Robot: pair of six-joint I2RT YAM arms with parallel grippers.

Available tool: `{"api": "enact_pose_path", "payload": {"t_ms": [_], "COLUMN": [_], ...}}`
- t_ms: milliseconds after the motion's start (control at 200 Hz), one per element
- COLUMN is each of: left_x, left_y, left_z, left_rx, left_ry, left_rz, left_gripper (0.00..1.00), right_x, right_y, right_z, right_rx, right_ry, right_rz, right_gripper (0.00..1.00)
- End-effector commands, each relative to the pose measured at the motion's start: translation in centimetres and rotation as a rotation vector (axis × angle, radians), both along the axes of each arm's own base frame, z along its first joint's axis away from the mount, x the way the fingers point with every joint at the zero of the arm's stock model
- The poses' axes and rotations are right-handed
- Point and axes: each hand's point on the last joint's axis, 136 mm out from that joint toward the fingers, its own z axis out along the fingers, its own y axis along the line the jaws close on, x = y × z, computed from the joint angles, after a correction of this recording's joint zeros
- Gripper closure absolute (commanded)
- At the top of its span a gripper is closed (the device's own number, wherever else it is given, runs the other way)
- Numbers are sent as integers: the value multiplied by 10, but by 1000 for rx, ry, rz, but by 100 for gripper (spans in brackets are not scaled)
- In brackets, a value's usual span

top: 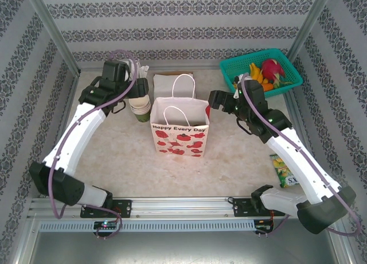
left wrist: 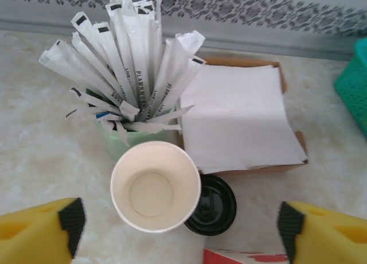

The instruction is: Pack the takeout coffee

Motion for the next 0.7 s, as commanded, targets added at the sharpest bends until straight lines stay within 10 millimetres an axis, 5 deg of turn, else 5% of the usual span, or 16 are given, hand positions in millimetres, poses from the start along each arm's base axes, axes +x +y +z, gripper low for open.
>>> {"api": "enact_pose_path", "payload": {"t_ms": [0, 325, 694], "left_x": [20, 87, 108], "left_y": [11, -2, -13], "left_z": [-5, -18, -50], "left_rx": [66, 95, 104], "left_ry": [18, 32, 133], "left_rz": [56, 24, -4], "left_gripper": [22, 58, 62], "right_x": [11, 14, 11], "right_y": [-1, 5, 3], "right_z": [3, 0, -7], "right_rx": [17, 31, 17], "right_ry": [-14, -8, 10], "right_rz": [-31, -21, -27], "right_gripper": [2, 2, 2]}}
